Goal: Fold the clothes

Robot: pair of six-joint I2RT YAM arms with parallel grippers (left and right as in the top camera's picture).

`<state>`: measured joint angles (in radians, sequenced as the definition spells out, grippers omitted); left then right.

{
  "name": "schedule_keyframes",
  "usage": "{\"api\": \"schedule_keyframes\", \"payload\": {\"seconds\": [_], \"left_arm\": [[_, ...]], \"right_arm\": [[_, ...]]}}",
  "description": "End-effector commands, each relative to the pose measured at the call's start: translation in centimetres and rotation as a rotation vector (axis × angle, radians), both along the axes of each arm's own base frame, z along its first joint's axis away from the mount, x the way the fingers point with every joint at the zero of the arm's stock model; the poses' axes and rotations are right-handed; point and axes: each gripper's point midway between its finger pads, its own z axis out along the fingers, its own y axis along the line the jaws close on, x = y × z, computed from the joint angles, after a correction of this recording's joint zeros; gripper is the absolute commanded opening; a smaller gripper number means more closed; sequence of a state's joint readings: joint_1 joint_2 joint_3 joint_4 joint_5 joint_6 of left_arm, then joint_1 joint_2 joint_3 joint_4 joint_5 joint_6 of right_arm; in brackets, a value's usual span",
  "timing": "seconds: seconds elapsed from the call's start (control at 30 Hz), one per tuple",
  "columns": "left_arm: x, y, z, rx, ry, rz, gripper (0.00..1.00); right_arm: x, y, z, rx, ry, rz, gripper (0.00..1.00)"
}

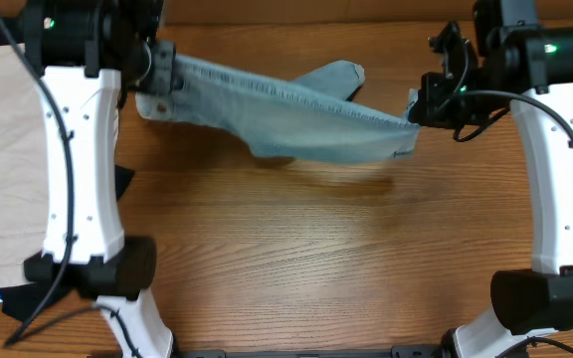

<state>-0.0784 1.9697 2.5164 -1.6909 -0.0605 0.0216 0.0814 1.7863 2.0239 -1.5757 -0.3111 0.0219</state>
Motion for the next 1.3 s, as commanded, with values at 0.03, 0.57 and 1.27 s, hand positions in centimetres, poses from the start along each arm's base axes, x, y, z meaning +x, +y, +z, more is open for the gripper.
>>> {"api": "schedule_keyframes", "payload": {"seconds": [0.03,0.57,1.27], "left_arm": [[-3.8,-0.4,-2.3,-0.069,0.124,0.023,0.04],[-12.6,-0.9,-10.4,-0.105,0.482,0.047,0.87],[-4.1,-1.6,-2.6,-0.137,0.01,-0.011,1.0]], "right_arm": [[-1.5,-0.8,-1.1,-0.052,-0.026,-0.072,0.04],[-13.6,1.7,-10.8,0.013,0.226,-0.074,0.34],[-5.6,2.5,-7.7,0.066,-0.162,-0.136,0.64]]}}
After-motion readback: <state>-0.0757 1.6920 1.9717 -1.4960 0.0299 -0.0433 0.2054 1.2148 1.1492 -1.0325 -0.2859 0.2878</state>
